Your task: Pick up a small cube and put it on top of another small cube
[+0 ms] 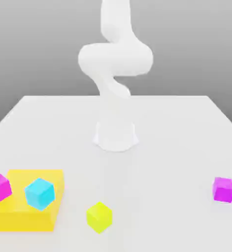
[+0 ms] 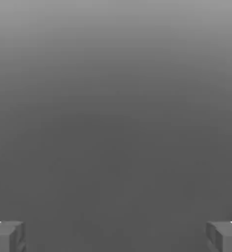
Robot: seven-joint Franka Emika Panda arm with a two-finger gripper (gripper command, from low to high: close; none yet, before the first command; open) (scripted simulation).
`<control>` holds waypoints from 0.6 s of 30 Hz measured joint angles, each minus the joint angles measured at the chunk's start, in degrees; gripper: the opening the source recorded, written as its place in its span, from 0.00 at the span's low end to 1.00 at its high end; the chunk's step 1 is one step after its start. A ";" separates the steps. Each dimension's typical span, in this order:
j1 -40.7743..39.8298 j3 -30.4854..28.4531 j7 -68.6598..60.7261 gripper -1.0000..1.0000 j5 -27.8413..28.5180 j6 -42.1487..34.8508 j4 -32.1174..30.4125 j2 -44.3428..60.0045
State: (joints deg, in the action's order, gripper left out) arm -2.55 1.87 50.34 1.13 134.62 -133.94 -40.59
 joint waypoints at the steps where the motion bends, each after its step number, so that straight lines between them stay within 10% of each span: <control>1: -1.10 0.80 1.95 0.50 0.49 1.23 -0.93 2.26; 18: -12.24 6.44 31.50 0.50 6.76 20.48 -15.54 37.82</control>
State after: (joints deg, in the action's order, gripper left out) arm -14.79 8.31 81.84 7.89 155.10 -149.48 -2.77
